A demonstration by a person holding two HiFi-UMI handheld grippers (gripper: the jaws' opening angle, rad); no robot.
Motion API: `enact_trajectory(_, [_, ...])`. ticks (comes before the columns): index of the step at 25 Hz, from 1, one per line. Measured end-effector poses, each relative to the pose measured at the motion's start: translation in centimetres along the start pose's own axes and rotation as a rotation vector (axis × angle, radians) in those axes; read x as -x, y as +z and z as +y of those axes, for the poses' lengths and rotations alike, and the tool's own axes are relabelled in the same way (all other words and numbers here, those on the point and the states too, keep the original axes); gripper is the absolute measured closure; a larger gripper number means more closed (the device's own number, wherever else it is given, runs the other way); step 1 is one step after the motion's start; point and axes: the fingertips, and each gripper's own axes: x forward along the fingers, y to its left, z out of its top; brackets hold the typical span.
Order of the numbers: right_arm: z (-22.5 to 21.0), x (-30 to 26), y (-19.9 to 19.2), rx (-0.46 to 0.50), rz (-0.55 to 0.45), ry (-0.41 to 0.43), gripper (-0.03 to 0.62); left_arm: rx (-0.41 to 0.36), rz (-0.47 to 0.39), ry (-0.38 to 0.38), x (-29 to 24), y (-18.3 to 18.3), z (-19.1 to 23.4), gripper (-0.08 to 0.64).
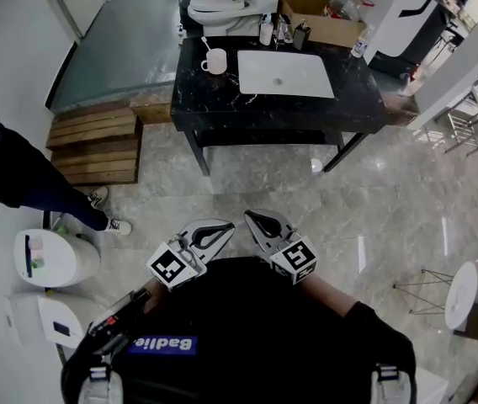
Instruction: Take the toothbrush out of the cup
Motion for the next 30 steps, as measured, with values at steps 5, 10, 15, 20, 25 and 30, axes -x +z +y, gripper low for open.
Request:
enact_trajectory(5, [-1.6,0.4,-0.3,0.001,0.001,0.034,0.581,-0.017,0.001,0.030,-1.6,-0.4,0.0,0.551])
enact_trajectory(10, [-3.1,0.7,-0.6,-0.002,0.002,0.057,0.581,-0.004,0.000,0.068,-2.7,-1.0,0.1,0.551])
enact_trajectory(15, [-4.9,-0.3,-0.3,0.004,0.005,0.061,0.581,-0.007,0.001,0.085,-3.7,-0.8,2.1,0.551])
enact_trajectory(20, [-7.7,-3.5,0.2,0.015,0.018,0.036,0.581,-0.012,-0.012,0.058,-4.9,-0.9,6.4,0.551])
enact_trajectory(25, [-11.3,-8.3,1.7,0.020,0.033,-0.012,0.581,-0.006,-0.025,0.020,-6.0,0.0,13.1,0.551])
enact_trajectory(30, [-14.2,-14.2,3.2,0.013,0.057,-0.044,0.581,-0.025,-0.028,-0.034,-6.6,0.9,20.0,0.551])
